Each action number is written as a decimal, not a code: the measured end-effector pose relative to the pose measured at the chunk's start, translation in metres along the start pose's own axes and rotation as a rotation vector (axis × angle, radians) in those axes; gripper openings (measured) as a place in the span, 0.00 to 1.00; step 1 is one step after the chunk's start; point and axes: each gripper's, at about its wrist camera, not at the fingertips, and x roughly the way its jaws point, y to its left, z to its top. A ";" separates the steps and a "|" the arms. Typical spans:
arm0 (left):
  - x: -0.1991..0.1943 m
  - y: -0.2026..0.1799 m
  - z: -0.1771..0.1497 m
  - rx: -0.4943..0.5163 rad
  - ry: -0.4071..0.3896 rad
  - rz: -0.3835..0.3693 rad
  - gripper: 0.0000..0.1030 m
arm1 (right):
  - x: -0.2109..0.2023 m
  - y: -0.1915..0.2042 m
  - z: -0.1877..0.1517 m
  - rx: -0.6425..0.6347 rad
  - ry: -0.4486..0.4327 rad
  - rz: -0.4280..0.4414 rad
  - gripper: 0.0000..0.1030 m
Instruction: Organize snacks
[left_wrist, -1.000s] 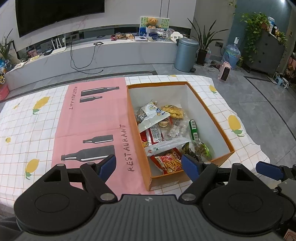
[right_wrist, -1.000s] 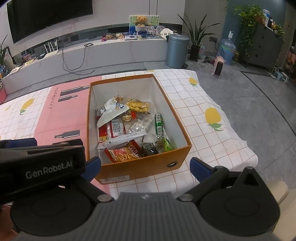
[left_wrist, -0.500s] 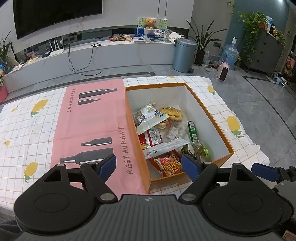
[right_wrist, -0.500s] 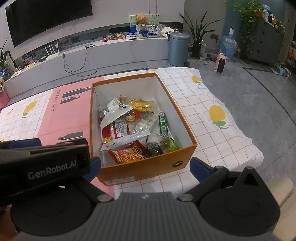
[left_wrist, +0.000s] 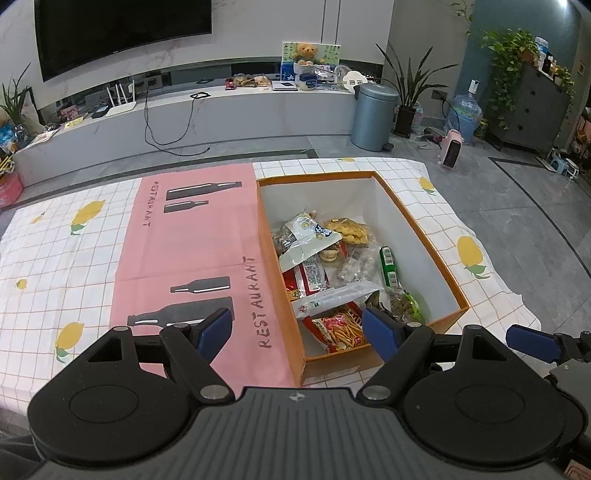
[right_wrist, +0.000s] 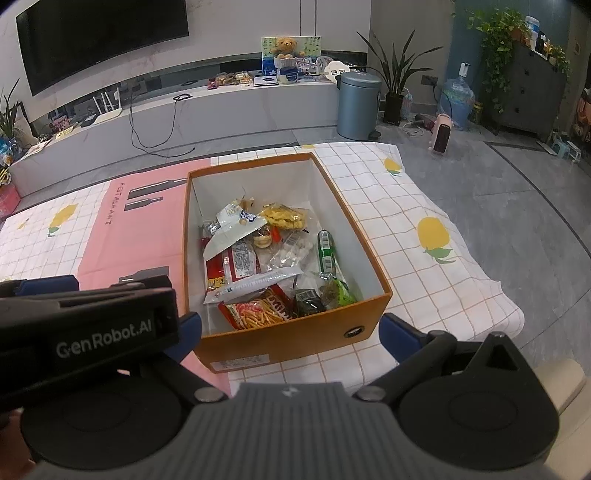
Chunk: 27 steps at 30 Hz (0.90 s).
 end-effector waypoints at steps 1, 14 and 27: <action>-0.001 0.000 0.000 0.000 -0.001 0.001 0.91 | -0.001 0.000 0.000 -0.001 -0.001 0.000 0.97; -0.007 -0.002 -0.001 0.004 -0.015 -0.020 0.90 | -0.009 -0.003 -0.001 -0.006 -0.017 -0.001 0.96; -0.012 -0.001 -0.001 0.003 -0.027 -0.022 0.90 | -0.014 -0.002 -0.003 -0.010 -0.032 -0.002 0.97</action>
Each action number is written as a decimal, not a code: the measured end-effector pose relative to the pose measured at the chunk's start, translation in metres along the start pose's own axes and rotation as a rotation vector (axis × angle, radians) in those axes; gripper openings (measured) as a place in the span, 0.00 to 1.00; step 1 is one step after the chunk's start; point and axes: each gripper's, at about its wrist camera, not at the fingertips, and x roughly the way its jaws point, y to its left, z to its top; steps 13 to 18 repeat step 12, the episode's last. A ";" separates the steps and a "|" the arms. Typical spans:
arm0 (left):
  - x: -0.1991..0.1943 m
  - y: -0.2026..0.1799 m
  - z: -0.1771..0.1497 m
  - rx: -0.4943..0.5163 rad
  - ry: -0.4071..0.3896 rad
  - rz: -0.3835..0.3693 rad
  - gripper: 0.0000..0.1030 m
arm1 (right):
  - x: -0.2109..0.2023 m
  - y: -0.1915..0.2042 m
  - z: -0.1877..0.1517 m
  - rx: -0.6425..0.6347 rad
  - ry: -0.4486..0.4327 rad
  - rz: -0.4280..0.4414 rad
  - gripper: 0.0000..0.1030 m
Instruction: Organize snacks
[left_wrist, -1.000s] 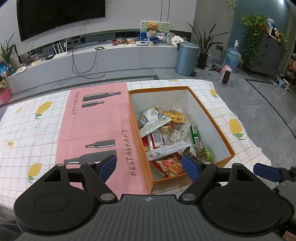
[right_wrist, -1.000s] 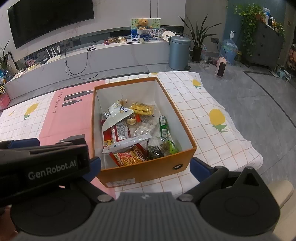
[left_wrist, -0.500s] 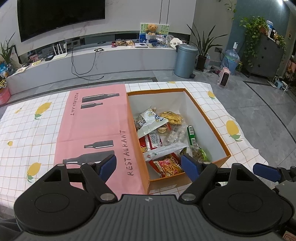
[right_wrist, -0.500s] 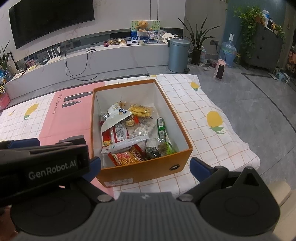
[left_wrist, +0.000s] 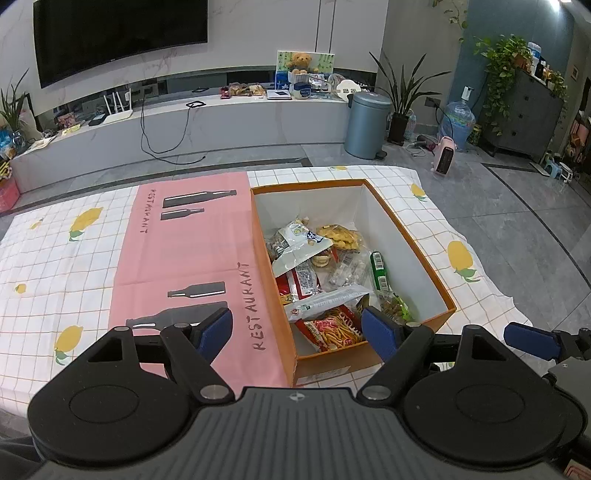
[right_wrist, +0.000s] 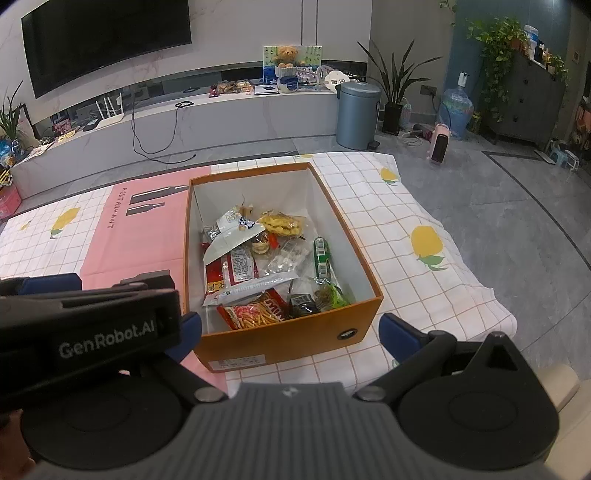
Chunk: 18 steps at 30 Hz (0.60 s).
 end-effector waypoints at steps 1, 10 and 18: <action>0.000 -0.001 -0.001 0.000 0.001 0.002 0.90 | -0.001 0.000 0.000 0.000 -0.001 0.000 0.97; -0.006 0.003 -0.001 -0.004 -0.012 0.012 0.90 | -0.005 0.004 -0.003 -0.005 -0.015 0.014 0.97; -0.012 0.007 -0.002 -0.006 -0.022 0.016 0.90 | -0.007 0.007 -0.005 0.000 -0.022 0.034 0.96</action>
